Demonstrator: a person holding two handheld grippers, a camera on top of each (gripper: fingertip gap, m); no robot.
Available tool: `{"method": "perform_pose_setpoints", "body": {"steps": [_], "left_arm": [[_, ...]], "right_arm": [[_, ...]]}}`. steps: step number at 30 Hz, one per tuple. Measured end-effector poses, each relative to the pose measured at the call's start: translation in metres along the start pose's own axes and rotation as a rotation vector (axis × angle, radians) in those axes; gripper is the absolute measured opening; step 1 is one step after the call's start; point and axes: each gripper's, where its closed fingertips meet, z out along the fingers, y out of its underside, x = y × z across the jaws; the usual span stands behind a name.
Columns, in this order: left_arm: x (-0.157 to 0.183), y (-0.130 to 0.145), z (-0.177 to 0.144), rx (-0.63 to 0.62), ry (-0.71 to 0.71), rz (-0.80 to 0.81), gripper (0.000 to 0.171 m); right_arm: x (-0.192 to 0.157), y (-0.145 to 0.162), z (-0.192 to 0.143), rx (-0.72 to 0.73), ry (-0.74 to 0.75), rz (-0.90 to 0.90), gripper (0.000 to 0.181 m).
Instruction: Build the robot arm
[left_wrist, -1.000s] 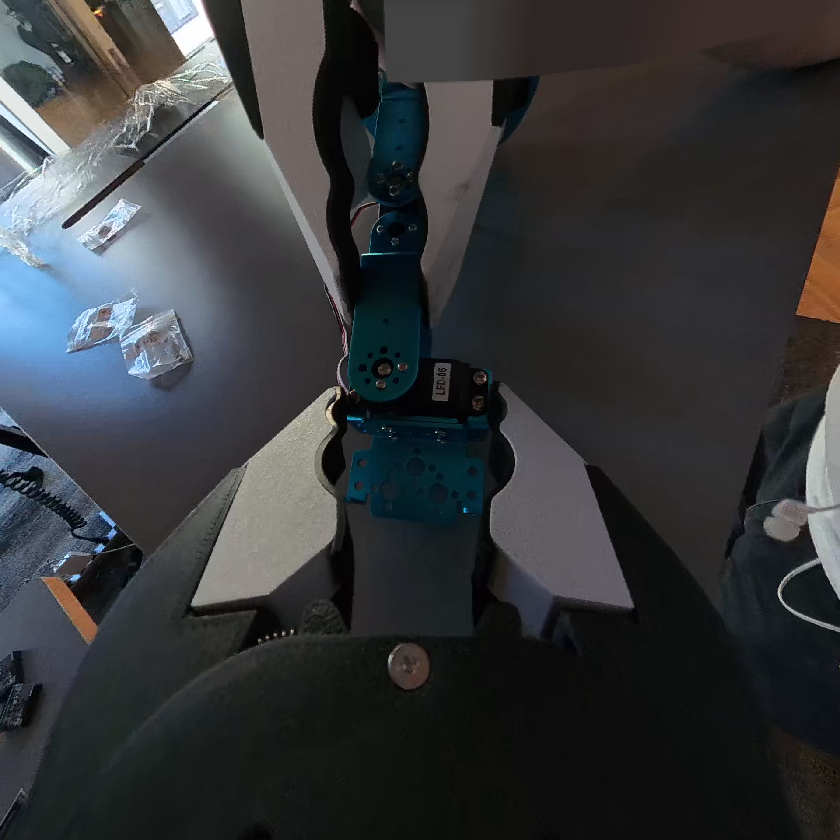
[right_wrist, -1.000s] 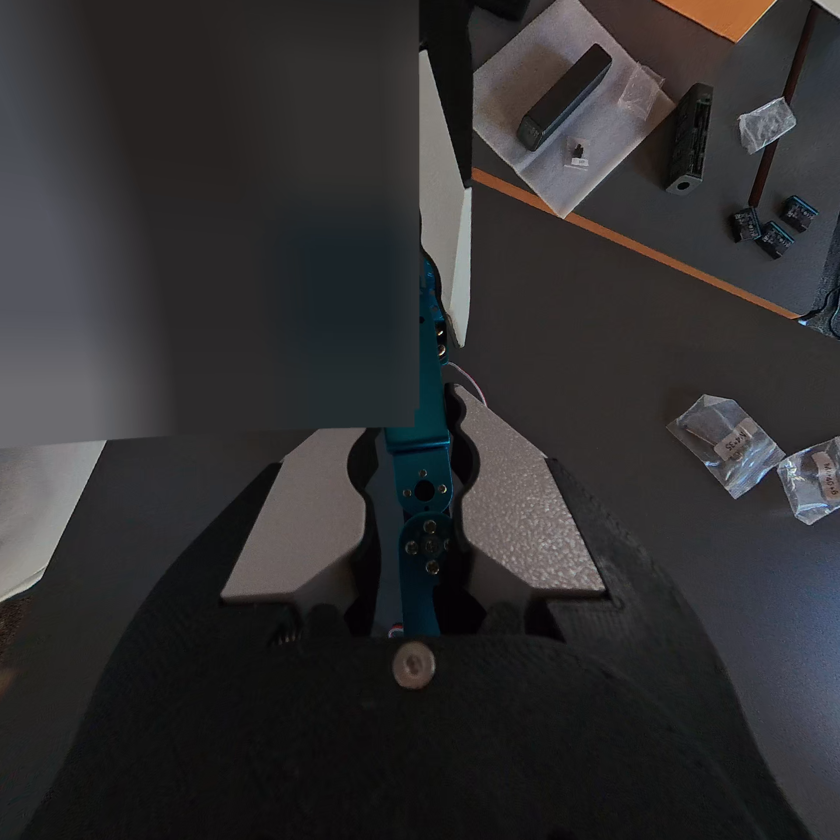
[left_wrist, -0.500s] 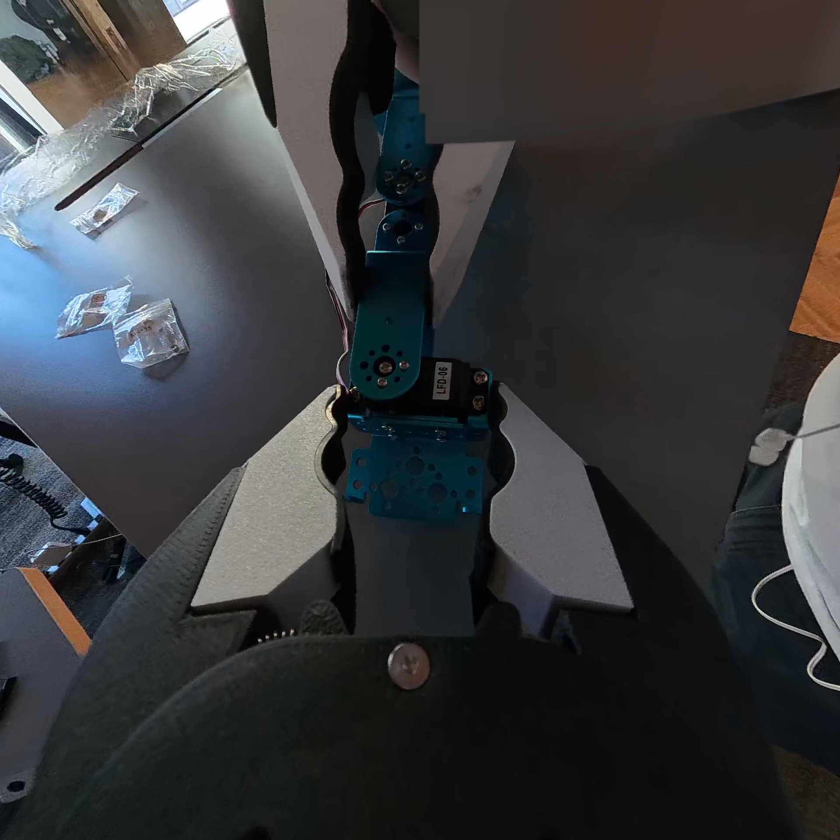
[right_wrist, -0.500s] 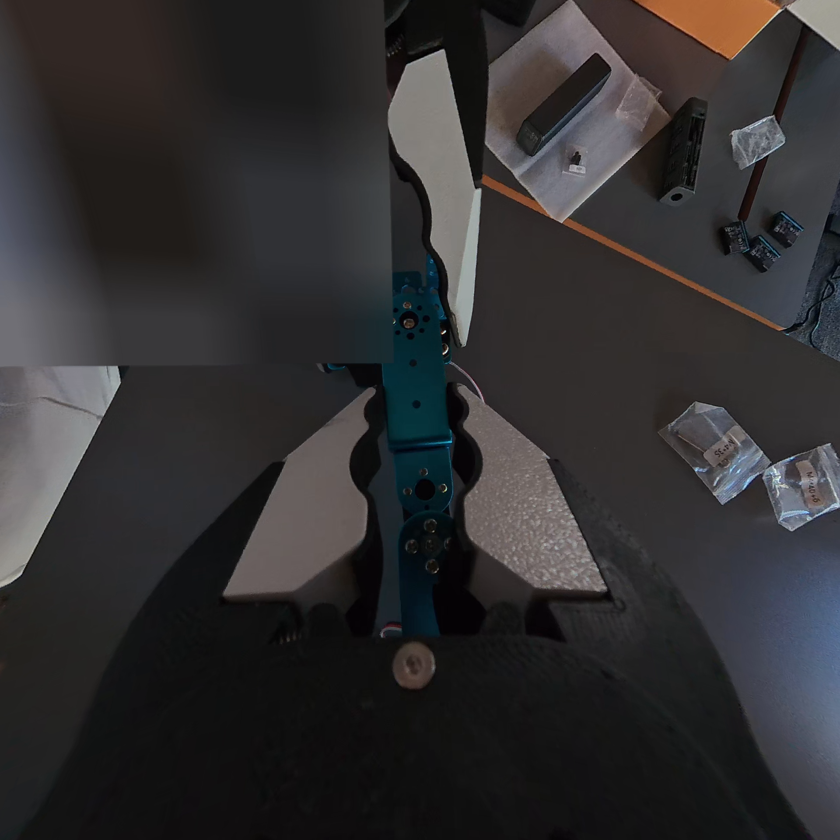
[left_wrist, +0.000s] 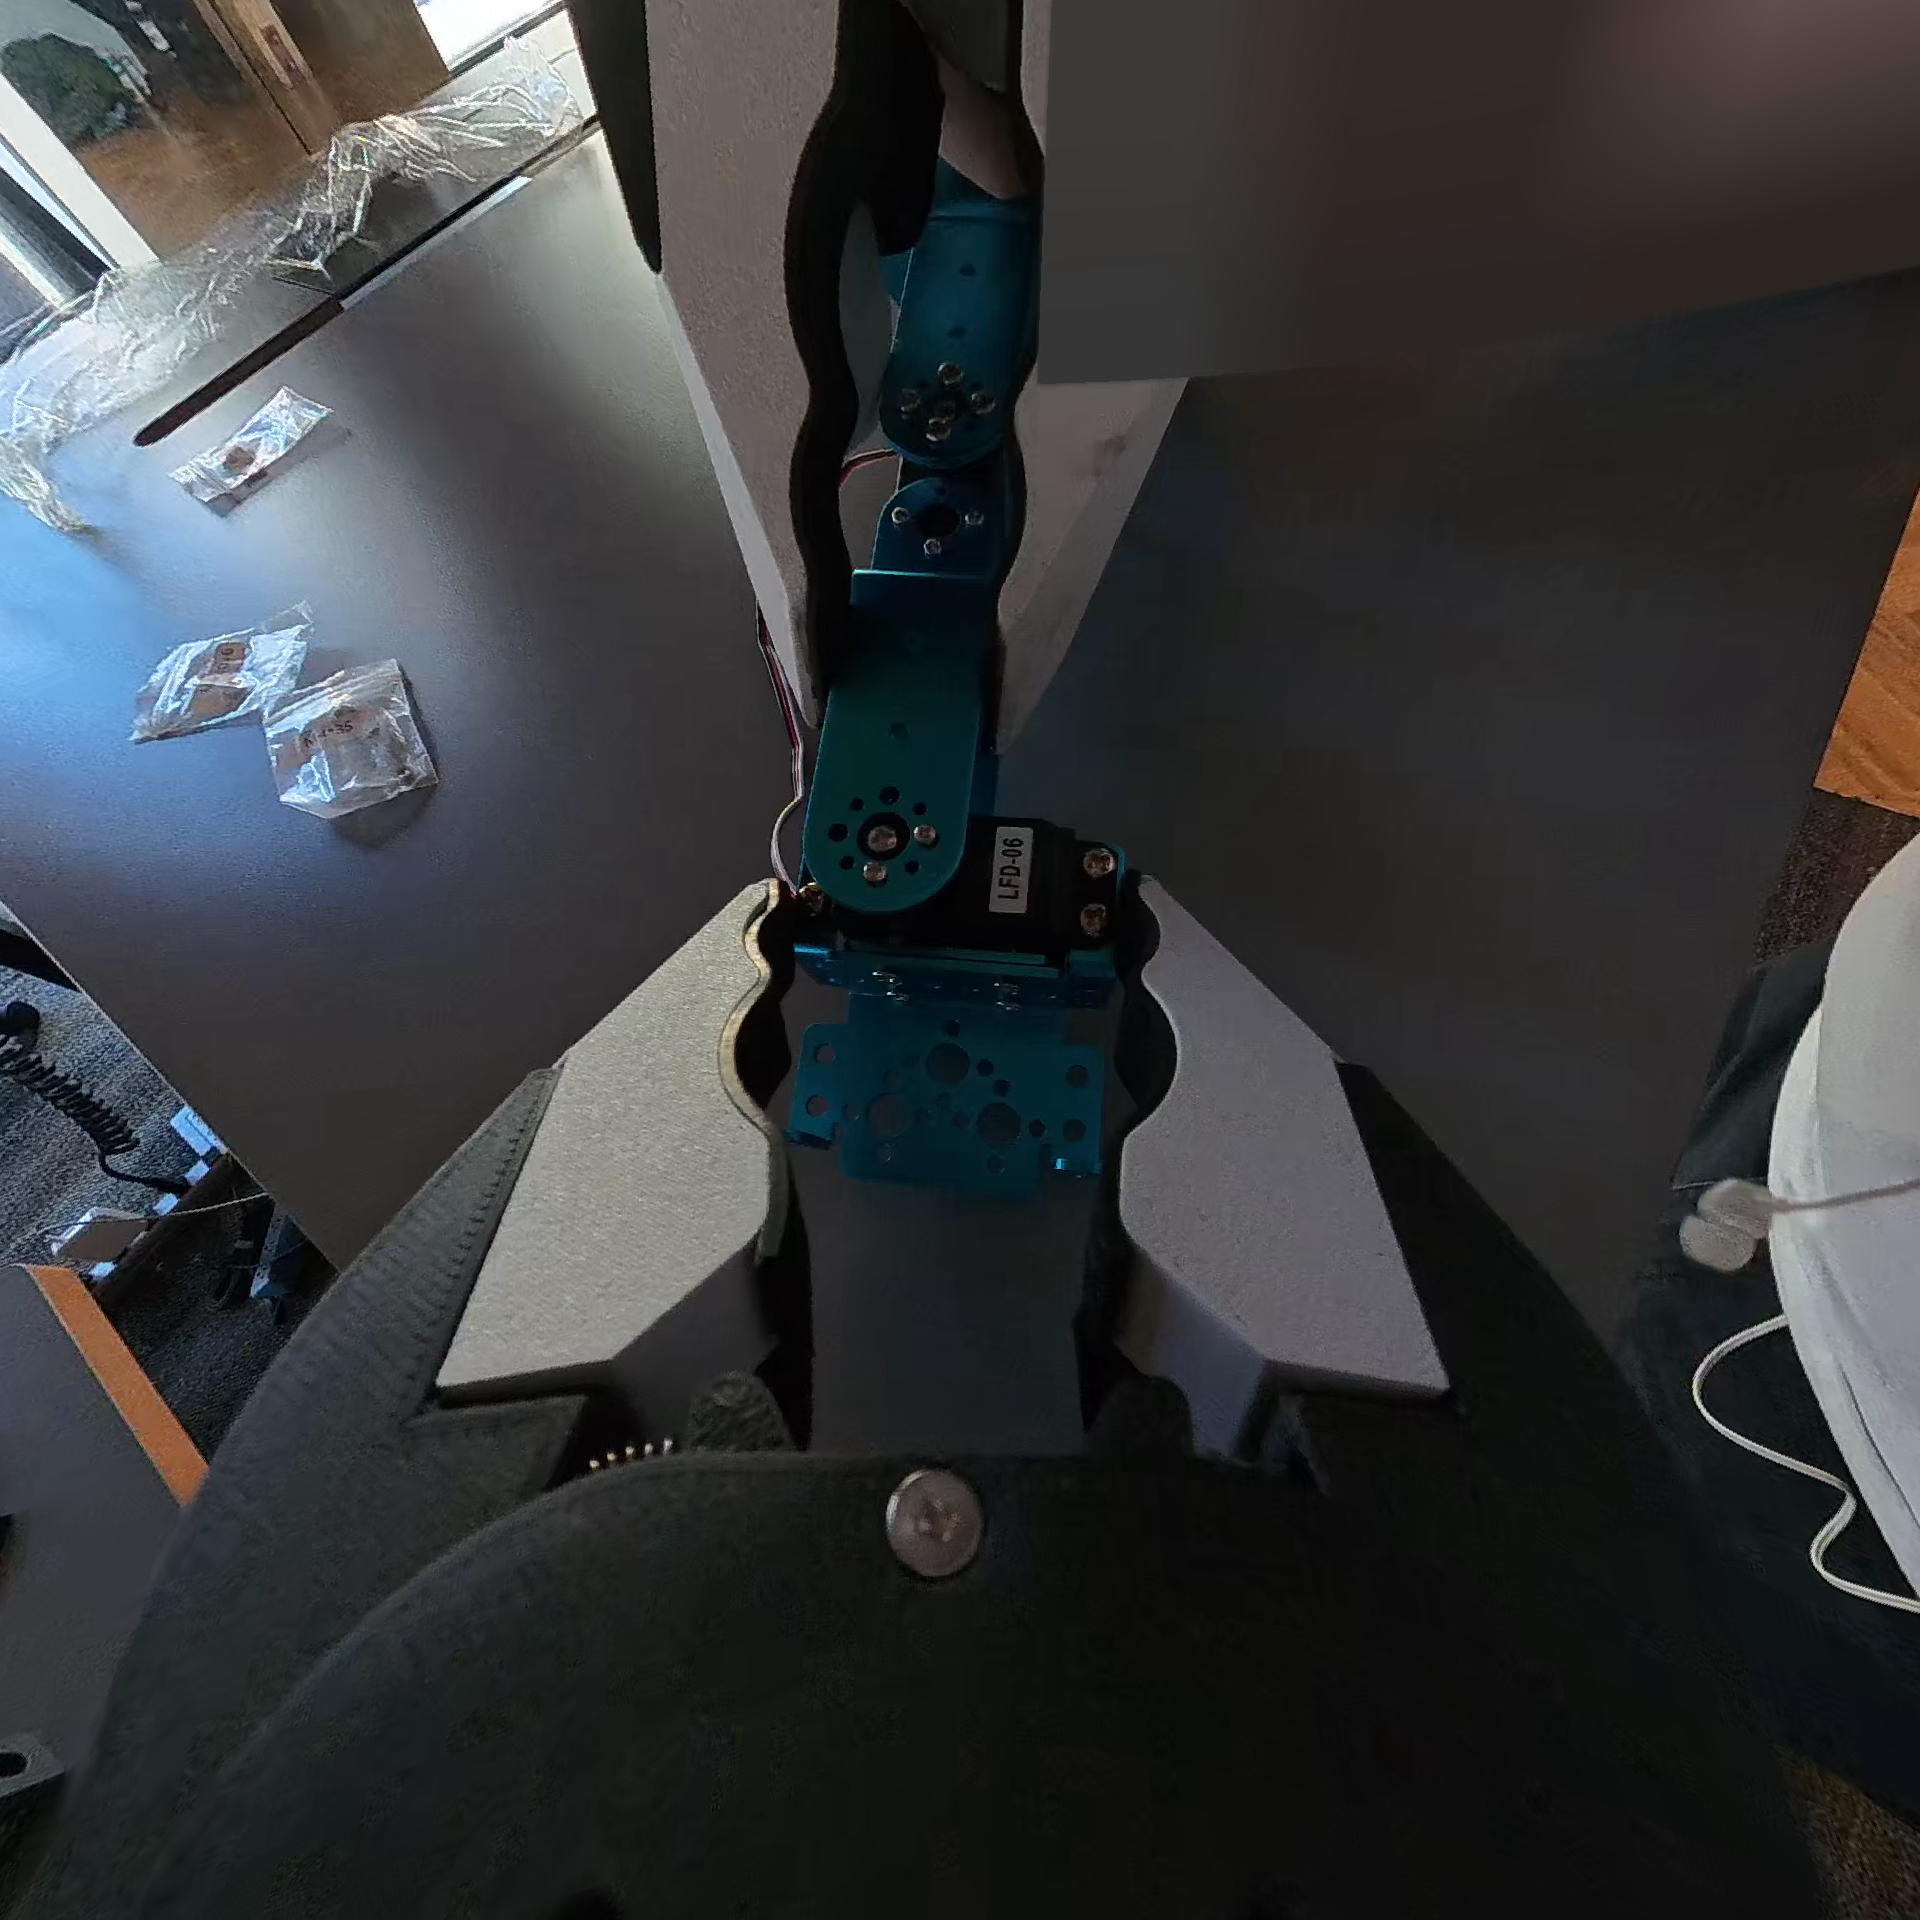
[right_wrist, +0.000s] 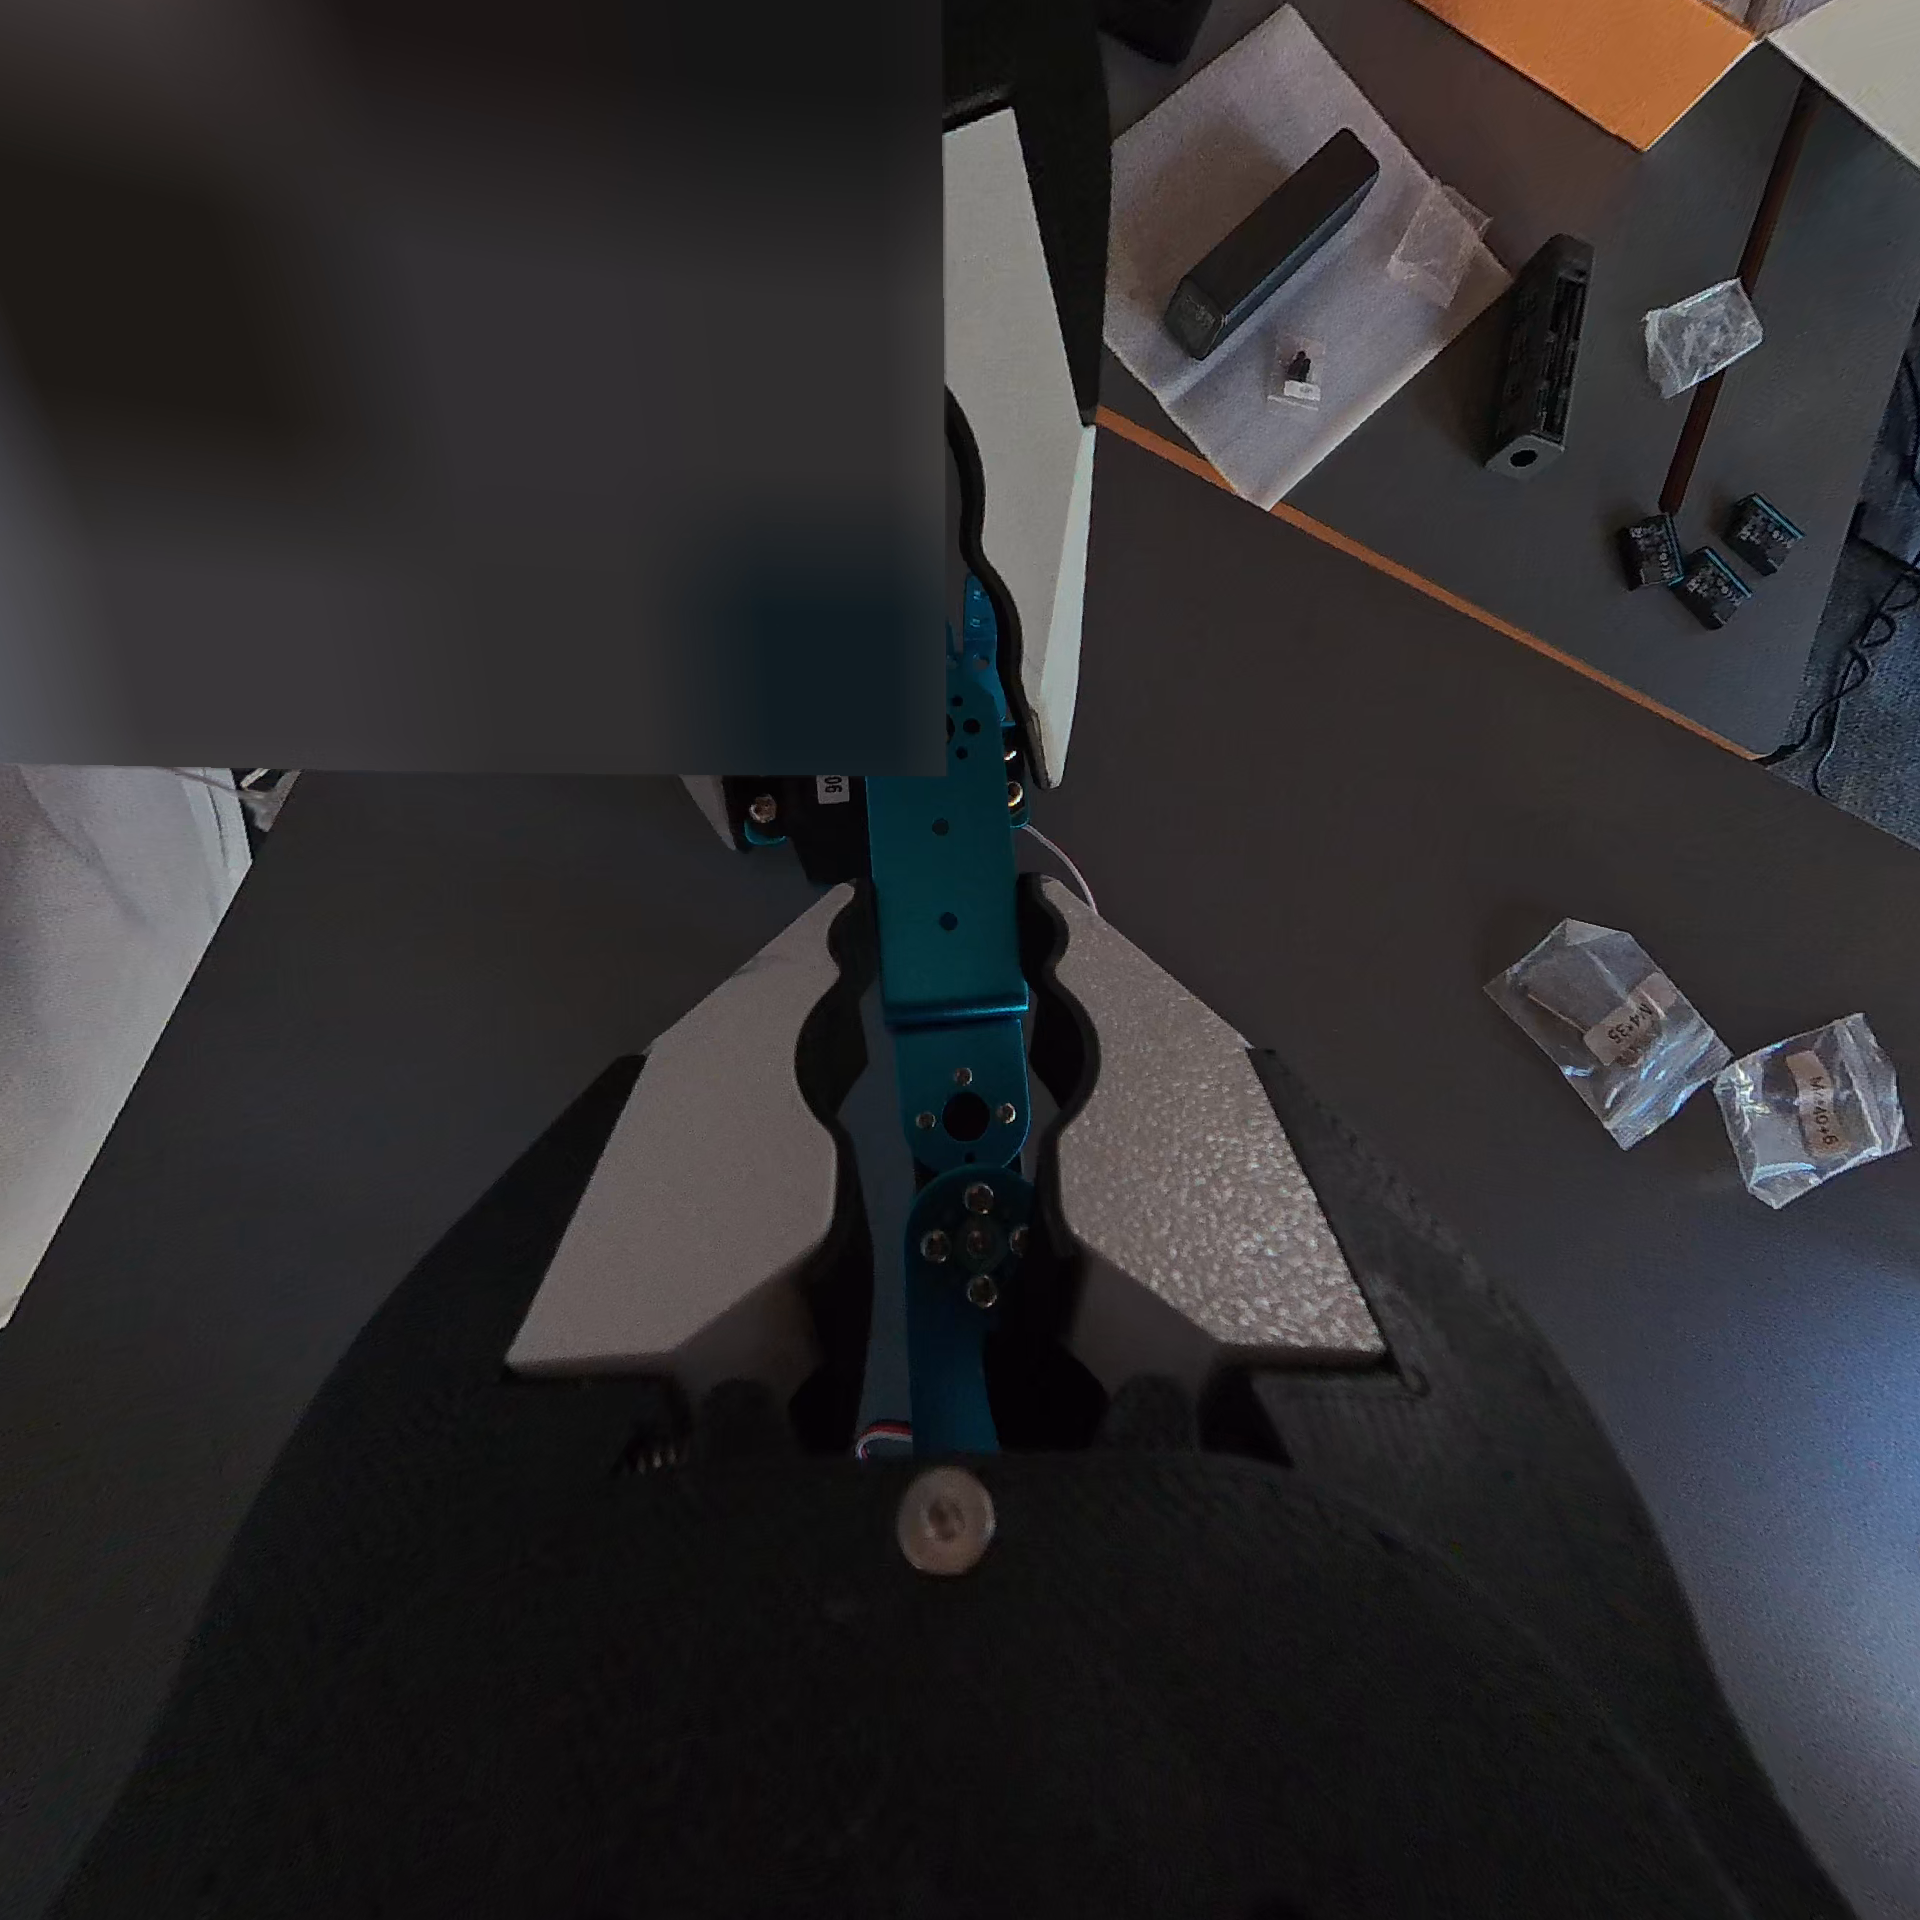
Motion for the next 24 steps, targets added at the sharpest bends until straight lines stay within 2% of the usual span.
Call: {"method": "perform_pose_setpoints", "body": {"steps": [24], "left_arm": [[-0.0035, 0.001, -0.0002, -0.003, -0.011, 0.012, 0.062]], "right_arm": [[-0.0008, 0.0001, 0.0, -0.002, 0.004, -0.014, 0.029]]}}
